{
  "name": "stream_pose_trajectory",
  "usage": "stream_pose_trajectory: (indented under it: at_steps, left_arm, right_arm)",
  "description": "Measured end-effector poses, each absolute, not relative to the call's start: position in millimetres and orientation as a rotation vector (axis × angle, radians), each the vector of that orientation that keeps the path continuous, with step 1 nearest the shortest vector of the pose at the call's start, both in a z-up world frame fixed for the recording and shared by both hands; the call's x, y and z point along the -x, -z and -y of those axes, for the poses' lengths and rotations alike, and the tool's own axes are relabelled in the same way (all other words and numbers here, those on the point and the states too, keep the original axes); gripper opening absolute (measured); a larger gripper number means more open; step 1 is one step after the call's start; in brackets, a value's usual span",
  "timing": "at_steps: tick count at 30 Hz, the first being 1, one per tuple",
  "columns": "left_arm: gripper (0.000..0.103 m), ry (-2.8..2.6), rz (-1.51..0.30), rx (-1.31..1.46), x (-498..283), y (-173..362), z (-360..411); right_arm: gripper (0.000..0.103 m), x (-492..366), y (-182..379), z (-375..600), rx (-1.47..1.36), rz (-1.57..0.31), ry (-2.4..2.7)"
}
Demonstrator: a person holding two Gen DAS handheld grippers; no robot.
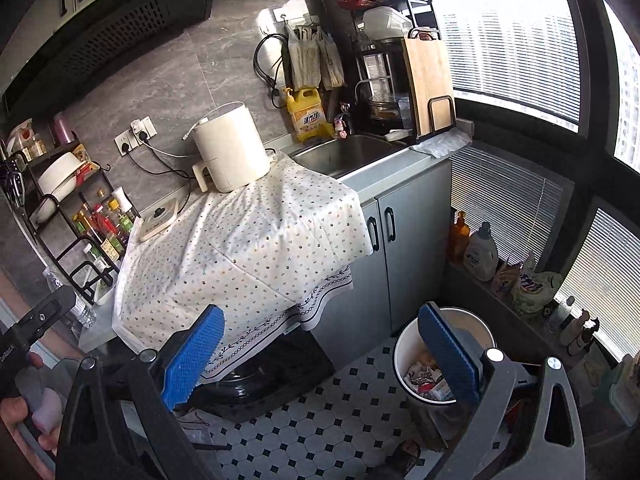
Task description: Collect trash
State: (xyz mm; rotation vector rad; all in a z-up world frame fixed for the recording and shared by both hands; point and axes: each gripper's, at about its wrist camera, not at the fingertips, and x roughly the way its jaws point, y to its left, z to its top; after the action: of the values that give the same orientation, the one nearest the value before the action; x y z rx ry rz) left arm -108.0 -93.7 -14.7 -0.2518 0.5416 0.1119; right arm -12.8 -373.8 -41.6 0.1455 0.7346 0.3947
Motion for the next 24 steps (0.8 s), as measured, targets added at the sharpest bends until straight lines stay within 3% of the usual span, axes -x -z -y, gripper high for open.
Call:
stream_pose_trajectory:
  at_steps: [24]
  left_arm:
    - [0.097,-0.193,-0.475,0.230,129,-5,64]
  right_arm:
    - [0.095,18,27,349,-0.157,-0.696,-0.413]
